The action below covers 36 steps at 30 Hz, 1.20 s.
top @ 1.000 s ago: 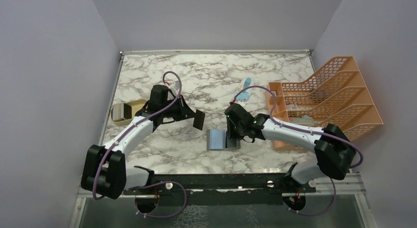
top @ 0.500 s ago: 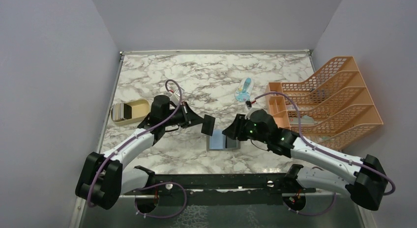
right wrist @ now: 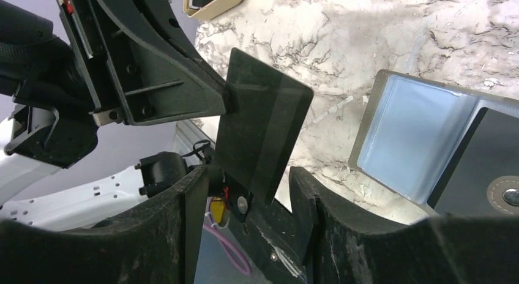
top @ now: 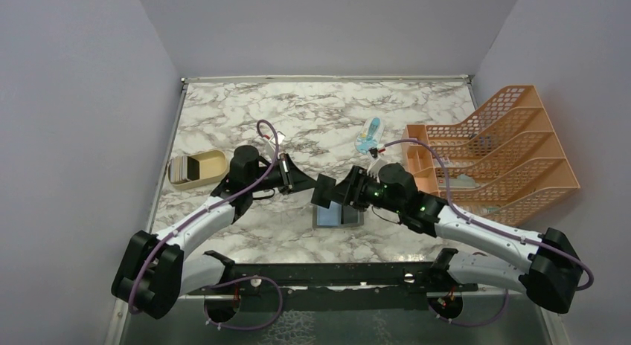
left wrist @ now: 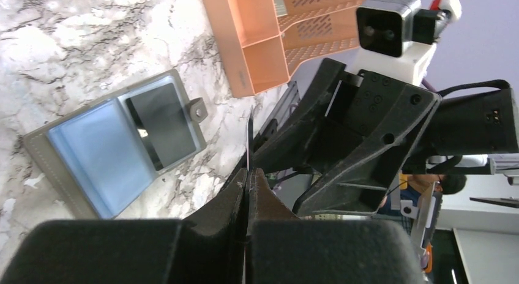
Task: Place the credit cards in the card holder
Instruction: Pick up the credit card from the storage box, then insert the credit card into the card holder.
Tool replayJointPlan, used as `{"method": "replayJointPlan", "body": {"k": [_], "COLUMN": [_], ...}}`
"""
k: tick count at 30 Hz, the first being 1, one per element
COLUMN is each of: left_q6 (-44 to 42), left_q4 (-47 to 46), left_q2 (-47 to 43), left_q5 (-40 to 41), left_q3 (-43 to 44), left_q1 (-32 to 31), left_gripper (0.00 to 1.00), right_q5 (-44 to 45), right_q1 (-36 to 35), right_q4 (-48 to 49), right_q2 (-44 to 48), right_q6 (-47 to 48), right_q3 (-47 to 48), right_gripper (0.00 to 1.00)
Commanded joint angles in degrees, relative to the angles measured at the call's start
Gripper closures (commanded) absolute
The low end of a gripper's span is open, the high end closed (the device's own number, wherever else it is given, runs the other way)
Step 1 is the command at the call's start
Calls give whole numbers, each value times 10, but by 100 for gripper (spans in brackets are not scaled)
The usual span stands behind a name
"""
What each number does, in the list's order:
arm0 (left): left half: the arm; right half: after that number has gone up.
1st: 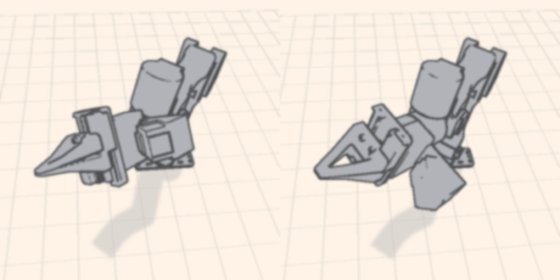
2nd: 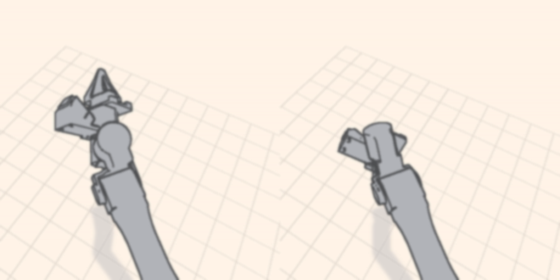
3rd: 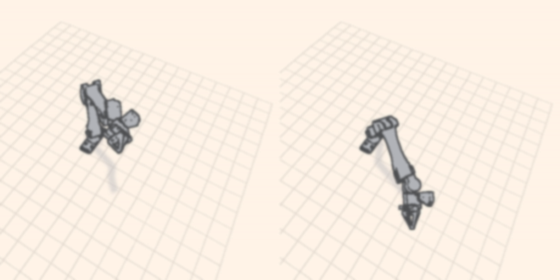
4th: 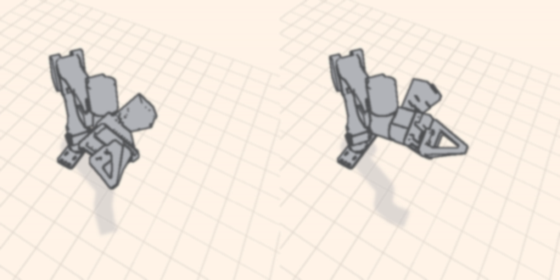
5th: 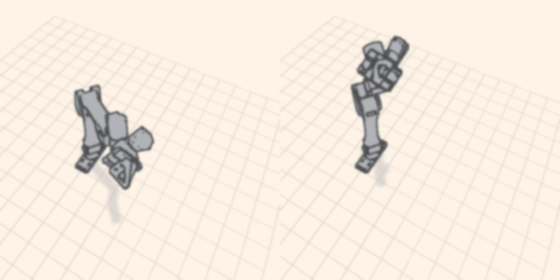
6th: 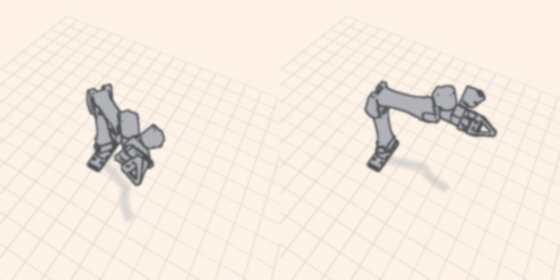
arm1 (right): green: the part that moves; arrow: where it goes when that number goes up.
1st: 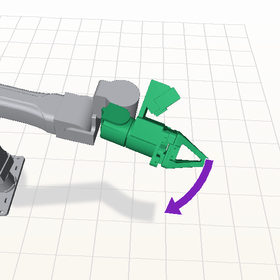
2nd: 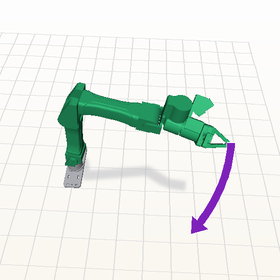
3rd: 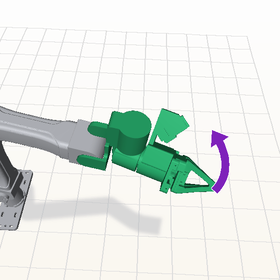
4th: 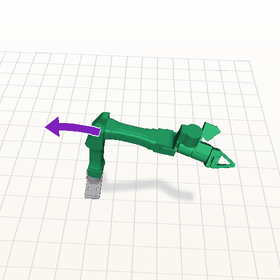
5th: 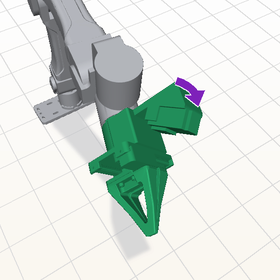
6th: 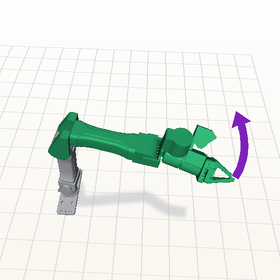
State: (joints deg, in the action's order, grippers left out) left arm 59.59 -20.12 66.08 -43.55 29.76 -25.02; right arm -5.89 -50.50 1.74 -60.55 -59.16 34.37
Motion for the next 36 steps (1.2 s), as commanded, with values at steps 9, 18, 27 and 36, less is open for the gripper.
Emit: {"method": "replayJointPlan", "body": {"k": [9, 18, 27, 36], "left_q6": [42, 53, -2, -83], "left_q4": [-62, -62, -10, 88], "left_q2": [-21, -24, 1, 51], "left_q5": [-16, 17, 81, 148], "left_q3": [-15, -42, -65, -39], "left_q1": [-11, -11, -12, -27], "left_gripper": [100, 64, 56, 59], "right_q5": [-8, 15, 80, 40], "right_q1": [3, 2, 3, 39], "right_q4": [46, -8, -107, -148], "right_q2": [1, 15, 30, -35], "right_q6": [-39, 5, 97, 153], "right_q3": [9, 16, 32, 48], "right_gripper": [75, 99, 99, 99]}}
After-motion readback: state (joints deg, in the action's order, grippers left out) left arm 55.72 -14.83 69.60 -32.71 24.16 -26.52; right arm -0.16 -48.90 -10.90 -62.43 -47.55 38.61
